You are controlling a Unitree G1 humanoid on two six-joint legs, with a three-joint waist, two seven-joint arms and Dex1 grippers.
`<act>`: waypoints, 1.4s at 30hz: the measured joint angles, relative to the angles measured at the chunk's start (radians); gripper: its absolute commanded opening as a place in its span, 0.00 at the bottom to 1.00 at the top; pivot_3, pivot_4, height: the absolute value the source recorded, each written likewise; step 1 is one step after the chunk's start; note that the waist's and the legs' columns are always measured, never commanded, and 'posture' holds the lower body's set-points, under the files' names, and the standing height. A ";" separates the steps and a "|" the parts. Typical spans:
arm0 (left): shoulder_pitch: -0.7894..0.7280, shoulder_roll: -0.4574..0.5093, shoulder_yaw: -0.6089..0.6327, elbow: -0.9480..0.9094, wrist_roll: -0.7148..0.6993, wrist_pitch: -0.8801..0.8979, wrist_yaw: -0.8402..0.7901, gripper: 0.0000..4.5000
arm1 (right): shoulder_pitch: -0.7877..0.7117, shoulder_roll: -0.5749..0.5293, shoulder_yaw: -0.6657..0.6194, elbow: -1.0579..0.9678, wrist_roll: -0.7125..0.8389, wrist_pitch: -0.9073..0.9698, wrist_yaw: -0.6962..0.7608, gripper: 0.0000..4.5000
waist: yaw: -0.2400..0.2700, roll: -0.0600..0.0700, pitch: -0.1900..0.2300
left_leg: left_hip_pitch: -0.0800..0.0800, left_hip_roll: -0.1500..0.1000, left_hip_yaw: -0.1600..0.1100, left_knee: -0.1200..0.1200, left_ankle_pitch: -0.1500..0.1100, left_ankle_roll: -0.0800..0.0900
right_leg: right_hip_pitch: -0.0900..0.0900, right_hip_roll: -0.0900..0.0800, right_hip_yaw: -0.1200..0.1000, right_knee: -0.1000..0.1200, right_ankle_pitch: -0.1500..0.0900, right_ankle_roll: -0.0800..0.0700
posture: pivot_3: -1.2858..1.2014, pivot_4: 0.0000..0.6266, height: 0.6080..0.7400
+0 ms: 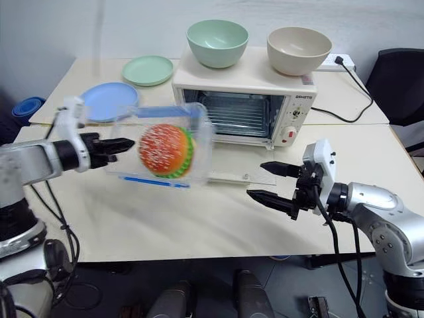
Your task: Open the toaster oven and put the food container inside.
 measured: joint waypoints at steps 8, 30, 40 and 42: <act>-0.095 -0.149 -0.262 0.167 0.107 -0.180 0.050 0.00 | 0.070 -0.004 -0.069 -0.002 -0.013 -0.020 -0.038 1.00 | -0.002 0.000 0.000 | -0.001 0.000 0.002 0.000 -0.001 0.001 | -0.001 0.001 0.000 -0.001 0.000 0.001 | 0.52 0.24 1.00; -0.158 -0.287 -0.176 0.301 0.203 -0.288 0.175 0.74 | 0.092 0.022 -0.065 0.011 -0.105 -0.088 -0.146 1.00 | 0.000 0.000 0.000 | 0.000 -0.001 0.002 0.000 0.001 0.003 | 0.000 0.003 0.000 -0.001 0.001 0.003 | 0.52 0.24 1.00; -0.072 -0.260 -0.012 0.116 0.031 -0.326 0.029 0.66 | 0.085 0.022 -0.065 0.011 -0.097 -0.082 -0.144 0.91 | -0.001 0.000 0.000 | 0.000 -0.001 0.003 0.000 0.001 0.002 | 0.000 0.002 0.000 -0.001 0.001 0.003 | 0.52 0.24 1.00; -0.045 -0.223 0.020 0.095 -0.013 -0.355 -0.029 0.54 | 0.088 0.022 -0.068 0.001 -0.067 -0.066 -0.140 0.79 | -0.004 0.001 0.000 | 0.001 0.000 0.003 0.000 0.001 0.002 | 0.000 0.002 0.000 0.000 0.001 0.003 | 0.52 0.24 1.00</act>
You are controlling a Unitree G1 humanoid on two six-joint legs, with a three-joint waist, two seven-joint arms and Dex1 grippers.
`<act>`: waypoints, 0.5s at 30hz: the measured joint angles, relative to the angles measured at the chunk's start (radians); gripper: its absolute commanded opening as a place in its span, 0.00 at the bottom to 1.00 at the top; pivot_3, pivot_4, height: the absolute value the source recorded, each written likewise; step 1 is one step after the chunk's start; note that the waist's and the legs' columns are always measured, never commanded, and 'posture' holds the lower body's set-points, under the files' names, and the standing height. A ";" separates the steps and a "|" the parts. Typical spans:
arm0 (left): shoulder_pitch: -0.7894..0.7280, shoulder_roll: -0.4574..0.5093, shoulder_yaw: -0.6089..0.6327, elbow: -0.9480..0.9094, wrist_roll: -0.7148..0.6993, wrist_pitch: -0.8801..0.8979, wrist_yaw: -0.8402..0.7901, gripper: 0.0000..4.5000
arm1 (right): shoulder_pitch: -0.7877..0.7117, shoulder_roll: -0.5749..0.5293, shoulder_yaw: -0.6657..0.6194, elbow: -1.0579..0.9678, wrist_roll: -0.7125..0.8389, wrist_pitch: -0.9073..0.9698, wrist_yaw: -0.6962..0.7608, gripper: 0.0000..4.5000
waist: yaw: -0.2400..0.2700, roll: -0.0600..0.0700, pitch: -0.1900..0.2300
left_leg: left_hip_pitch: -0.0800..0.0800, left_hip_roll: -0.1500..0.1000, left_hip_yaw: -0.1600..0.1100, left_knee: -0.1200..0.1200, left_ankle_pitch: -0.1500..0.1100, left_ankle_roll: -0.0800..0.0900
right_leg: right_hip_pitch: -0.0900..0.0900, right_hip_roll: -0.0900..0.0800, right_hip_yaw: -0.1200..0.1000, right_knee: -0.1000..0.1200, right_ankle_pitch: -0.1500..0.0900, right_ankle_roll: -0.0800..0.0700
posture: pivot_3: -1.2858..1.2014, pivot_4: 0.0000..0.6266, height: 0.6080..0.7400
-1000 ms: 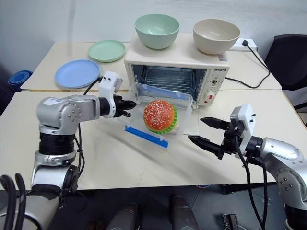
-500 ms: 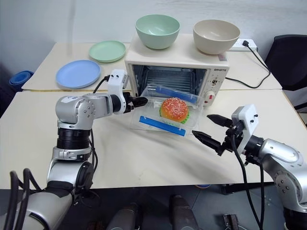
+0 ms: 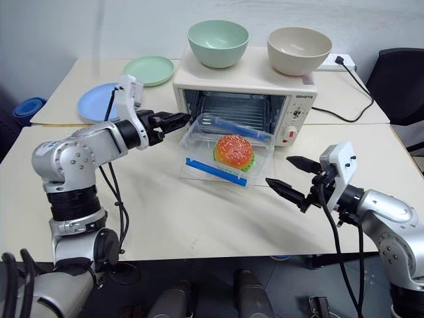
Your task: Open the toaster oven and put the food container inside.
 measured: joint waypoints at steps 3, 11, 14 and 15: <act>0.066 0.114 0.021 -0.030 -0.085 -0.034 -0.159 0.35 | 0.021 -0.001 -0.005 -0.041 0.061 0.028 0.009 0.57 | -0.002 0.000 0.000 | 0.001 0.001 0.000 -0.001 0.000 0.000 | 0.000 0.000 0.000 0.001 -0.001 -0.002 | 0.52 0.24 1.00; 0.266 0.381 -0.198 -0.046 -0.070 -0.271 -0.583 0.00 | 0.037 0.023 0.080 -0.115 0.094 0.058 -0.018 0.02 | 0.007 0.000 0.000 | 0.000 -0.001 -0.001 0.000 0.001 0.001 | 0.001 0.000 0.000 -0.001 -0.002 -0.003 | 0.52 0.24 1.00; 0.269 0.376 -0.320 -0.024 0.015 -0.389 -0.623 0.00 | 0.007 0.040 0.175 -0.104 0.011 0.053 -0.059 0.02 | 0.007 0.000 0.000 | -0.001 -0.002 0.000 0.000 0.001 0.002 | 0.001 -0.001 0.000 -0.001 -0.002 -0.003 | 0.52 0.24 1.00; 0.267 0.365 -0.356 -0.017 0.039 -0.416 -0.626 0.00 | -0.004 0.045 0.198 -0.092 -0.016 0.048 -0.073 0.02 | 0.006 0.000 0.000 | -0.001 -0.002 -0.001 0.000 0.001 0.002 | 0.001 -0.001 0.001 -0.001 -0.002 -0.003 | 0.52 0.24 1.00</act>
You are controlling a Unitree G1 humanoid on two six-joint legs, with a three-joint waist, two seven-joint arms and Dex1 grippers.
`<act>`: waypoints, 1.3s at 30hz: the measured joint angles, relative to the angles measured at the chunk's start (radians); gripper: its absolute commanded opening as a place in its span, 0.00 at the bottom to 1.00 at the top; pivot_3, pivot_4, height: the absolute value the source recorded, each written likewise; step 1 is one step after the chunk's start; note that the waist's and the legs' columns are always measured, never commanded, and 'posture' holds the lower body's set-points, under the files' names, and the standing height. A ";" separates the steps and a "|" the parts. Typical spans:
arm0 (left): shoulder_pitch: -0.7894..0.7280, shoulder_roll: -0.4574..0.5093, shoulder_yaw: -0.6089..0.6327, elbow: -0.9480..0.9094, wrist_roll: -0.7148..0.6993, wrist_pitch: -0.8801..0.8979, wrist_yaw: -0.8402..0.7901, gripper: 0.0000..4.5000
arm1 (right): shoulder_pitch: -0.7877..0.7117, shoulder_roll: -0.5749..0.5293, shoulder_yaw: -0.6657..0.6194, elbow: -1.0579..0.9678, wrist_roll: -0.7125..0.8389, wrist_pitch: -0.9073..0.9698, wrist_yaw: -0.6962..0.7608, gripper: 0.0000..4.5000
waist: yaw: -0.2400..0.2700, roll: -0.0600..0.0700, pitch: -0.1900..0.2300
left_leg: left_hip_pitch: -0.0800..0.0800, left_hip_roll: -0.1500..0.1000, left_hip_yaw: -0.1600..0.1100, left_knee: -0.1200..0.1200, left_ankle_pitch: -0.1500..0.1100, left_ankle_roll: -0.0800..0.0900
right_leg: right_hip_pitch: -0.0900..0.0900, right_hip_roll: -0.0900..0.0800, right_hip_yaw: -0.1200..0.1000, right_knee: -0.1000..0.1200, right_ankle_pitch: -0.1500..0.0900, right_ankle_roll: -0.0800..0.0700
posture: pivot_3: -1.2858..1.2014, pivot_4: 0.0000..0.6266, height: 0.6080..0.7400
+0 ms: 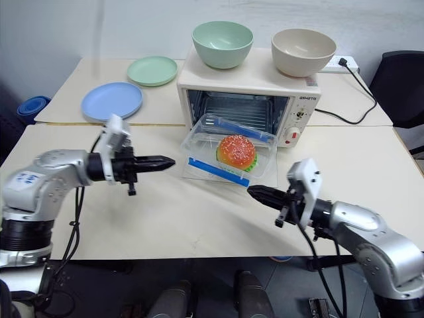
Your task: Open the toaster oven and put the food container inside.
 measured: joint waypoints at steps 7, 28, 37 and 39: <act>-0.082 -0.132 -0.136 0.132 0.121 -0.129 0.028 0.00 | -0.100 0.069 0.105 0.129 -0.183 -0.049 -0.081 0.02 | -0.005 0.000 0.000 | 0.000 0.001 0.001 0.000 0.000 0.000 | -0.001 0.002 -0.001 0.001 0.001 0.001 | 0.52 0.24 1.00; -0.334 -0.387 -0.070 0.610 0.293 -0.367 0.334 0.00 | -0.526 0.346 0.158 0.750 -0.530 -0.337 -0.260 0.02 | -0.006 0.000 0.000 | -0.002 0.001 0.003 0.000 0.000 0.001 | -0.003 0.000 -0.003 0.004 0.003 0.003 | 0.52 0.24 1.00; -0.271 -0.299 -0.027 0.453 0.240 -0.305 0.244 0.00 | -0.499 0.340 0.137 0.691 -0.498 -0.348 -0.187 0.02 | -0.018 0.001 0.000 | -0.005 0.003 0.004 -0.004 -0.001 0.001 | -0.007 0.000 -0.001 0.002 0.003 0.004 | 0.52 0.24 1.00; -0.211 -0.208 0.015 0.325 0.187 -0.236 0.190 0.04 | -0.407 0.296 0.112 0.533 -0.429 -0.270 -0.143 0.01 | -0.025 0.001 0.000 | -0.007 0.003 0.003 -0.004 -0.002 0.001 | -0.008 -0.001 0.001 0.001 0.003 0.003 | 0.52 0.24 1.00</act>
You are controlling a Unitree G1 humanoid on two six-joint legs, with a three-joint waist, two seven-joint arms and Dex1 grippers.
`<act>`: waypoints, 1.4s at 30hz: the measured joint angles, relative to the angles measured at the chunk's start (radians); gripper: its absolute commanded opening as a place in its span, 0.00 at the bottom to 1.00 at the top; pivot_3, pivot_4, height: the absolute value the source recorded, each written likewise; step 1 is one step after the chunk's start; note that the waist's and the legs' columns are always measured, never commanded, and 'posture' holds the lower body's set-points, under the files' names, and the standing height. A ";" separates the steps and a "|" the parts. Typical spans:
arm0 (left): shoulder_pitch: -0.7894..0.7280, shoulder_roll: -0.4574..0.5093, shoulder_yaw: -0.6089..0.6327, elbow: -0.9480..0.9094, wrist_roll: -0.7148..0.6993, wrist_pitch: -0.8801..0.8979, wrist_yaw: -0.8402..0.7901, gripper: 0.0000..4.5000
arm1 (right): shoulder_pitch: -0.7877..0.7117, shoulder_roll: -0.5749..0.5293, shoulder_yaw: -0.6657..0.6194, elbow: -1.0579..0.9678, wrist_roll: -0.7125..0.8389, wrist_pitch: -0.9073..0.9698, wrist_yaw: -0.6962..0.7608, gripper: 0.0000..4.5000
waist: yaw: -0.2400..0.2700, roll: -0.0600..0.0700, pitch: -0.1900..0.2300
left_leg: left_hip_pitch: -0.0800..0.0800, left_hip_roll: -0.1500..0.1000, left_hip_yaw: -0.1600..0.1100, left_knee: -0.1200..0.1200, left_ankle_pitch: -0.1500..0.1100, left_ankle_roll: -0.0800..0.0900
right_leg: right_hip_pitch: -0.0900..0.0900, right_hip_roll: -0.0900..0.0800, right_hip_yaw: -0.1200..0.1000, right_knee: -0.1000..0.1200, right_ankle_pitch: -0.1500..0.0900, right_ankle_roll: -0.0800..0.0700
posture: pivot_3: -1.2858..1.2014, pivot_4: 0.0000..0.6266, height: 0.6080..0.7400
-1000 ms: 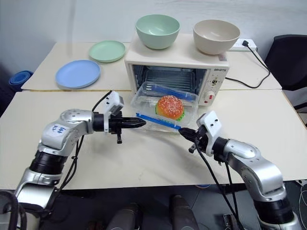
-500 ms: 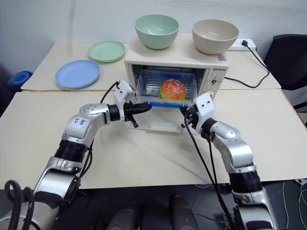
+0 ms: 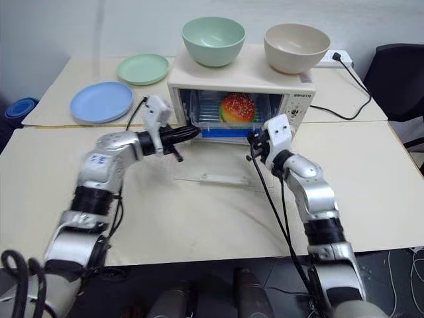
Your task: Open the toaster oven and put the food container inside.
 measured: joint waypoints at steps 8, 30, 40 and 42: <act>0.183 0.342 0.193 -0.275 -0.187 0.167 -0.217 0.52 | 0.374 -0.180 -0.149 -0.475 0.291 0.289 0.098 0.00 | -0.003 0.000 0.000 | 0.008 0.000 -0.003 0.000 0.000 0.000 | 0.009 -0.001 -0.001 -0.004 -0.002 -0.003 | 0.52 0.24 1.00; 0.212 0.422 0.214 -0.369 -0.264 0.199 -0.261 1.00 | 0.296 0.037 0.003 -0.140 0.003 0.047 -0.067 0.00 | -0.004 0.000 0.000 | 0.008 -0.002 -0.001 0.002 0.002 0.001 | 0.006 0.001 -0.001 0.001 -0.002 -0.003 | 0.52 0.24 1.00; 0.217 0.425 0.222 -0.366 -0.271 0.198 -0.251 1.00 | 0.076 -0.129 -0.248 -0.263 0.248 0.202 -0.014 0.04 | -0.002 0.001 0.000 | 0.007 -0.001 -0.004 0.001 0.001 0.001 | 0.006 0.000 -0.001 0.000 -0.002 -0.004 | 0.52 0.24 1.00; 0.222 0.429 0.228 -0.354 -0.271 0.197 -0.251 1.00 | 0.101 -0.204 -0.260 -0.281 0.295 0.256 0.047 0.11 | 0.000 0.001 0.000 | 0.006 -0.001 -0.005 0.001 0.001 0.001 | 0.006 0.000 -0.002 -0.001 -0.003 -0.004 | 0.52 0.24 1.00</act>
